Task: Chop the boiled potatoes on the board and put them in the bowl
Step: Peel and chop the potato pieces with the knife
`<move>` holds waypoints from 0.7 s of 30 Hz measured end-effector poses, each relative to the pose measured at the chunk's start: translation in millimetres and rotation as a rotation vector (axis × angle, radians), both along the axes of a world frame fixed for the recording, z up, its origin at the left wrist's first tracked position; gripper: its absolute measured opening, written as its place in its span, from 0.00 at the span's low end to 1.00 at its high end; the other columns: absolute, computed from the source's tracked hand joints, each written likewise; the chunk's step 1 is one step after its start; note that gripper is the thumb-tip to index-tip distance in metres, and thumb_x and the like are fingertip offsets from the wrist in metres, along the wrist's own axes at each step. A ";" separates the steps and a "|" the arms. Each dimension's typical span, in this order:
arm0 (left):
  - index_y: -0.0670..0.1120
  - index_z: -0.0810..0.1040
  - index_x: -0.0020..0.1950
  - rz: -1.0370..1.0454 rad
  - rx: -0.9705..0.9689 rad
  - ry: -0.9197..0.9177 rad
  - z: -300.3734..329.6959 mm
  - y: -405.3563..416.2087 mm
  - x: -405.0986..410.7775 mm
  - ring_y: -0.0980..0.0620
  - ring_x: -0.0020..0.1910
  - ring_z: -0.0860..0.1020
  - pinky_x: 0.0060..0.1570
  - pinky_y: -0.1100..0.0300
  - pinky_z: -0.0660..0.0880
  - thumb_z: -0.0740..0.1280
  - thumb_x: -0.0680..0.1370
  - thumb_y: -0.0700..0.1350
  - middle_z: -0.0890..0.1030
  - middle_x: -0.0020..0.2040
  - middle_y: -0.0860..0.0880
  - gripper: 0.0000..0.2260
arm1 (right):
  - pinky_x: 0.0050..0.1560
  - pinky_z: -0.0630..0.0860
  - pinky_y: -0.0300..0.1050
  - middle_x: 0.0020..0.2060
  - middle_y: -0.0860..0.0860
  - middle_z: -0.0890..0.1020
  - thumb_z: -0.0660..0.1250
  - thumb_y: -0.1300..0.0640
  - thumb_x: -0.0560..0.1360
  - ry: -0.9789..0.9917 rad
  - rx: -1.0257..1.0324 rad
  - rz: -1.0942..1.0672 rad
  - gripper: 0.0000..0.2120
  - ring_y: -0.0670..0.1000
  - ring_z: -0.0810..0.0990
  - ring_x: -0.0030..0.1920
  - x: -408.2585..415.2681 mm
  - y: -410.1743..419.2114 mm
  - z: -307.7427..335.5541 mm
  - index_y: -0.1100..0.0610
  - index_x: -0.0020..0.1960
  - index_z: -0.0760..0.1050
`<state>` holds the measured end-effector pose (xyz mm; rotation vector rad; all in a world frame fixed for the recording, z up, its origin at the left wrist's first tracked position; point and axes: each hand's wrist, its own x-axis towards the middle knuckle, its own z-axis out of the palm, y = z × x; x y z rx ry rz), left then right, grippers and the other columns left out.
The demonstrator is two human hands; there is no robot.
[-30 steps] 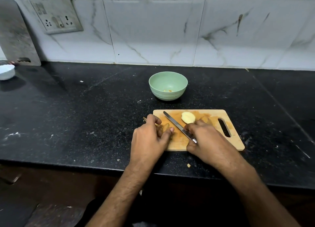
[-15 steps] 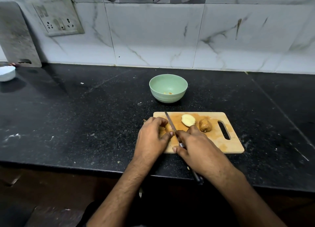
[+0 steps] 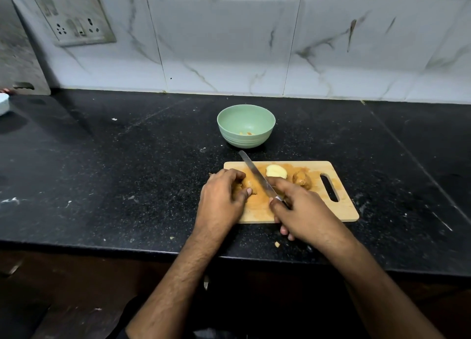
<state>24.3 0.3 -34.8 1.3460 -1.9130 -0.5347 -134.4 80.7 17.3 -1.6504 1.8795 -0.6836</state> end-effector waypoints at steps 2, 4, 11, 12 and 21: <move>0.49 0.81 0.59 0.005 0.005 -0.006 -0.9 -0.1 -0.5 0.54 0.53 0.75 0.59 0.48 0.75 0.75 0.75 0.49 0.79 0.52 0.56 0.14 | 0.39 0.78 0.38 0.49 0.45 0.82 0.62 0.51 0.83 0.031 -0.009 0.020 0.21 0.40 0.81 0.36 1.3 1.7 -0.4 0.38 0.74 0.65; 0.50 0.80 0.59 0.007 0.004 -0.010 -1.8 0.1 -0.8 0.53 0.54 0.75 0.59 0.47 0.75 0.75 0.75 0.49 0.79 0.52 0.56 0.14 | 0.52 0.76 0.43 0.57 0.47 0.82 0.60 0.48 0.83 0.118 -0.032 0.034 0.19 0.45 0.80 0.50 2.4 2.5 0.2 0.42 0.74 0.67; 0.49 0.79 0.60 0.000 -0.017 -0.044 -1.7 1.6 -0.9 0.53 0.54 0.74 0.59 0.48 0.74 0.73 0.76 0.49 0.78 0.52 0.55 0.14 | 0.49 0.74 0.48 0.51 0.50 0.81 0.58 0.48 0.84 0.215 0.031 0.079 0.15 0.50 0.76 0.49 6.8 6.8 0.5 0.48 0.70 0.67; 0.49 0.79 0.60 0.000 -0.018 -0.054 -1.7 2.1 -1.0 0.53 0.54 0.74 0.59 0.48 0.74 0.73 0.76 0.49 0.78 0.53 0.55 0.14 | 0.48 0.73 0.47 0.52 0.50 0.81 0.58 0.48 0.84 0.219 0.035 0.082 0.16 0.50 0.75 0.49 6.4 8.5 1.4 0.46 0.71 0.66; 0.49 0.76 0.59 0.027 -0.042 -0.157 -1.4 4.5 -5.3 0.51 0.55 0.73 0.57 0.53 0.69 0.69 0.79 0.49 0.76 0.54 0.52 0.10 | 0.33 0.67 0.44 0.39 0.48 0.77 0.54 0.43 0.84 0.276 0.034 0.023 0.13 0.48 0.76 0.40 16.0 22.5 7.0 0.50 0.59 0.69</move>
